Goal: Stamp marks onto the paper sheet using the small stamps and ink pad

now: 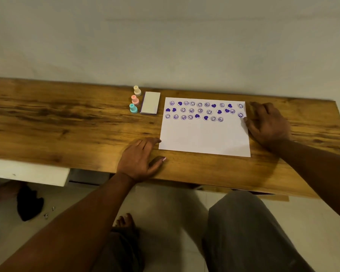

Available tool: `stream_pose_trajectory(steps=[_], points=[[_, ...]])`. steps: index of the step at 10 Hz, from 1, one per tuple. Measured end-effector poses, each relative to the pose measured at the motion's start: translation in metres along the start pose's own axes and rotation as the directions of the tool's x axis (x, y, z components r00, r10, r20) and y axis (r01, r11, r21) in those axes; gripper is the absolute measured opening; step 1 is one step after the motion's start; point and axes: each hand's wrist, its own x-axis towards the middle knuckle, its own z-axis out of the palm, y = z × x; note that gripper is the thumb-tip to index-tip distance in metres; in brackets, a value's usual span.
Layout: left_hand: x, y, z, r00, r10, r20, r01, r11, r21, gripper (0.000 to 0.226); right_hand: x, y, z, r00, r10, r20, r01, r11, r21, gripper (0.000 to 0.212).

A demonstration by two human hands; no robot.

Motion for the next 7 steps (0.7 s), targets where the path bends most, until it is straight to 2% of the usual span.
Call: stream_pose_trajectory(steps=[2,4,5,6,7], points=[[0.000,-0.004,0.004,1.000,0.019,-0.019,-0.019,1.000,-0.010,0.062,0.000,-0.002,-0.005,1.000,0.012,0.012,-0.012,1.000,-0.004,0.061],[0.002,-0.006,0.003,0.996,-0.019,0.086,0.021,1.000,-0.023,0.065,0.000,-0.008,-0.014,0.999,0.019,0.036,-0.020,1.000,0.011,0.067],[0.004,-0.001,-0.005,0.990,-0.046,0.131,0.054,0.997,-0.060,0.070,0.001,-0.013,-0.019,0.993,0.031,0.110,-0.034,0.999,0.021,0.078],[0.008,0.008,-0.020,0.972,-0.140,0.188,0.156,0.985,-0.072,0.075,0.004,-0.032,-0.039,0.954,0.191,0.231,-0.210,0.976,0.057,0.087],[0.020,0.036,-0.052,0.932,-0.247,0.266,0.262,0.965,-0.022,0.084,-0.002,-0.065,-0.077,0.895,0.316,0.313,-0.275,0.946,-0.171,0.097]])
